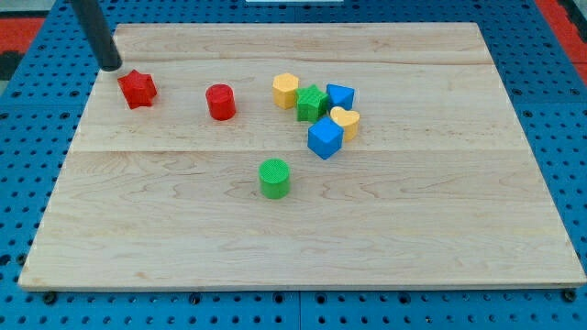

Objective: Push the red star slightly towards the center left side of the board

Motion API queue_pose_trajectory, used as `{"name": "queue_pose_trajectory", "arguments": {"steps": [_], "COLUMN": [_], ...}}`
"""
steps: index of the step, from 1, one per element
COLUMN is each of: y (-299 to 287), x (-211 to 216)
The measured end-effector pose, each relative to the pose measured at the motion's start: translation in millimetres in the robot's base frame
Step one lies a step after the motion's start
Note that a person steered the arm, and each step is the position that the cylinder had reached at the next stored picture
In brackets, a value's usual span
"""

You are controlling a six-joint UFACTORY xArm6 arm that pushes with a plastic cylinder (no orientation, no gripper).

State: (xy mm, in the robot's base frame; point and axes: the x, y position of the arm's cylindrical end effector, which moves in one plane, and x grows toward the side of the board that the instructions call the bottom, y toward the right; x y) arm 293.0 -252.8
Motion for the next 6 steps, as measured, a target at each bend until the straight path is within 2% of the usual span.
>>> {"name": "queue_pose_trajectory", "arguments": {"steps": [2, 3, 4, 6], "y": [4.6, 9.5, 50.6, 60.2], "x": [47.3, 11.4, -4.5, 35.2]}}
